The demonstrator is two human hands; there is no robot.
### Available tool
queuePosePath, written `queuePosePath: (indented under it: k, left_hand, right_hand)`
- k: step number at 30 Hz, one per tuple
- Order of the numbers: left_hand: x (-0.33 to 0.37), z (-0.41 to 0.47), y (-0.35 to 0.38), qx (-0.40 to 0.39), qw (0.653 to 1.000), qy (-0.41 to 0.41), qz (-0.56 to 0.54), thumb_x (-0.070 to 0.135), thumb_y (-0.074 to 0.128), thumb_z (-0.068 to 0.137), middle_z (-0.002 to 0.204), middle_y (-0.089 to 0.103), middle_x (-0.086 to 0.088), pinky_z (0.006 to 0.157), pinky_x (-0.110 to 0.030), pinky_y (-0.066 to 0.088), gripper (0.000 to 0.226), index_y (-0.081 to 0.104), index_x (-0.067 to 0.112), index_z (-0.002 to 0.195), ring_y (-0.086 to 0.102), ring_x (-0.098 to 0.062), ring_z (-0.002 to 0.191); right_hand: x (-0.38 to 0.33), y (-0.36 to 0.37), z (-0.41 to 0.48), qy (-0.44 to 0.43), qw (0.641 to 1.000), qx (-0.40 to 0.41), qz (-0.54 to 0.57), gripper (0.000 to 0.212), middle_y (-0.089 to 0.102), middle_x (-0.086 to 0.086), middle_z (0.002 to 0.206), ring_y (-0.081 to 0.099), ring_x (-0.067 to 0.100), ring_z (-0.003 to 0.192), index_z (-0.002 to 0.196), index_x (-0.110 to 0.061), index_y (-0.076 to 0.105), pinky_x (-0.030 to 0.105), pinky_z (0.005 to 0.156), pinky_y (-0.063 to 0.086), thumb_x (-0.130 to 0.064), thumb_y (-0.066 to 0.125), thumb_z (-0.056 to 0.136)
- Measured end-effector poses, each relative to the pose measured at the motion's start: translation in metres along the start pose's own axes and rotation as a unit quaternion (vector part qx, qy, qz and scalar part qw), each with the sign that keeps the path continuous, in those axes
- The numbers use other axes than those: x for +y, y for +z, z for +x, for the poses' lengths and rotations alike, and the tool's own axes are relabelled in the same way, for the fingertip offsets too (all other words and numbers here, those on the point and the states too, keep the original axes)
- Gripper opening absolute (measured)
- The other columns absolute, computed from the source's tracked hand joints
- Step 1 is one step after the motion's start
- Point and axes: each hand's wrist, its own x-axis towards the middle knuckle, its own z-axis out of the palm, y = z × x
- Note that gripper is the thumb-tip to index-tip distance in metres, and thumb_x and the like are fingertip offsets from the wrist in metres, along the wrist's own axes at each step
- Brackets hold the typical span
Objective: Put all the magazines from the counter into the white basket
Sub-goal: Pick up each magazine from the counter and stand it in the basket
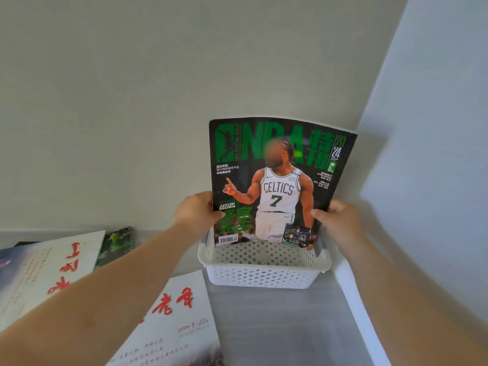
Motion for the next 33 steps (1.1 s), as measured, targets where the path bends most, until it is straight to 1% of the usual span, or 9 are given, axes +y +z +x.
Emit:
queuePosePath:
  k: [4,8,13,15,18,20,25,30,33]
  left_hand:
    - [-0.005,0.009,0.011,-0.002,0.999,-0.022,0.043,0.024,0.058,0.082,0.079,0.065,-0.001,0.049,-0.019,0.033,0.008,0.064,0.018,0.081,0.053,-0.019,0.069]
    - [-0.012,0.017,0.022,-0.004,0.997,-0.039,0.06,0.024,0.056,0.083,0.059,0.054,0.005,0.046,-0.019,0.032,0.027,0.049,0.024,0.057,0.05,-0.016,0.052]
    - [-0.017,0.022,0.029,0.03,0.998,-0.038,0.043,0.021,0.056,0.083,0.09,0.069,-0.01,0.06,-0.026,0.041,0.011,0.063,0.012,0.085,0.056,-0.026,0.074]
    - [-0.018,0.025,0.029,0.065,0.997,-0.033,0.015,0.019,0.058,0.082,0.099,0.068,-0.009,0.065,-0.028,0.041,0.017,0.059,0.012,0.097,0.058,-0.027,0.083]
    - [-0.015,0.032,0.027,0.111,0.992,-0.03,-0.048,0.017,0.058,0.083,0.113,0.062,-0.008,0.072,-0.027,0.039,0.036,0.05,0.012,0.117,0.058,-0.024,0.095]
    - [-0.011,0.038,0.027,0.108,0.991,-0.027,-0.069,0.016,0.054,0.085,0.114,0.064,-0.01,0.074,-0.028,0.038,0.031,0.052,0.01,0.116,0.058,-0.028,0.099]
    - [-0.007,0.045,0.031,0.093,0.995,-0.016,-0.015,0.016,0.048,0.087,0.097,0.068,-0.015,0.061,-0.03,0.037,0.018,0.058,0.007,0.099,0.05,-0.026,0.073]
    - [-0.012,0.043,0.033,0.111,0.994,-0.003,-0.008,0.018,0.048,0.088,0.096,0.069,-0.015,0.063,-0.032,0.041,0.019,0.058,0.007,0.1,0.059,-0.034,0.082]
    - [-0.011,0.046,0.03,0.092,0.996,-0.01,0.006,0.02,0.048,0.088,0.1,0.068,-0.015,0.064,-0.031,0.04,0.021,0.057,0.007,0.101,0.058,-0.032,0.084]
  right_hand:
    - [0.019,0.005,0.011,0.036,0.999,-0.006,-0.034,0.006,0.063,0.007,0.082,0.055,0.012,0.06,0.08,-0.002,0.062,0.022,0.051,0.045,0.002,0.063,0.075]
    - [0.034,0.013,0.016,0.039,0.998,-0.002,-0.05,0.007,0.062,0.006,0.082,0.052,0.006,0.059,0.081,-0.006,0.061,0.02,0.048,0.038,0.0,0.061,0.077]
    - [0.036,0.025,0.023,-0.012,0.994,0.018,-0.107,0.016,0.061,0.005,0.085,0.052,0.012,0.064,0.095,-0.005,0.061,0.018,0.05,0.036,-0.001,0.058,0.079]
    - [0.038,0.029,0.024,-0.021,0.993,0.045,-0.109,0.019,0.065,0.01,0.093,0.055,0.018,0.072,0.096,-0.008,0.058,0.024,0.055,0.042,0.001,0.054,0.08]
    - [0.037,0.036,0.026,-0.013,0.994,0.059,-0.095,0.032,0.064,0.013,0.106,0.059,0.026,0.087,0.114,-0.007,0.052,0.027,0.06,0.045,0.0,0.046,0.083]
    - [0.034,0.042,0.028,-0.018,0.993,0.052,-0.105,0.028,0.064,0.014,0.1,0.059,0.032,0.091,0.112,-0.006,0.052,0.031,0.064,0.045,-0.011,0.047,0.085]
    - [0.026,0.049,0.034,-0.035,0.984,0.078,-0.156,0.028,0.061,0.025,0.107,0.056,0.04,0.098,0.111,-0.001,0.049,0.036,0.076,0.04,-0.014,0.044,0.087]
    - [0.033,0.05,0.036,-0.069,0.966,0.086,-0.233,0.033,0.061,0.027,0.109,0.057,0.041,0.099,0.121,-0.002,0.044,0.038,0.079,0.044,-0.005,0.039,0.088]
    - [0.039,0.049,0.037,-0.047,0.964,0.073,-0.25,0.033,0.062,0.024,0.112,0.057,0.041,0.101,0.12,-0.004,0.046,0.041,0.082,0.045,-0.004,0.041,0.087]
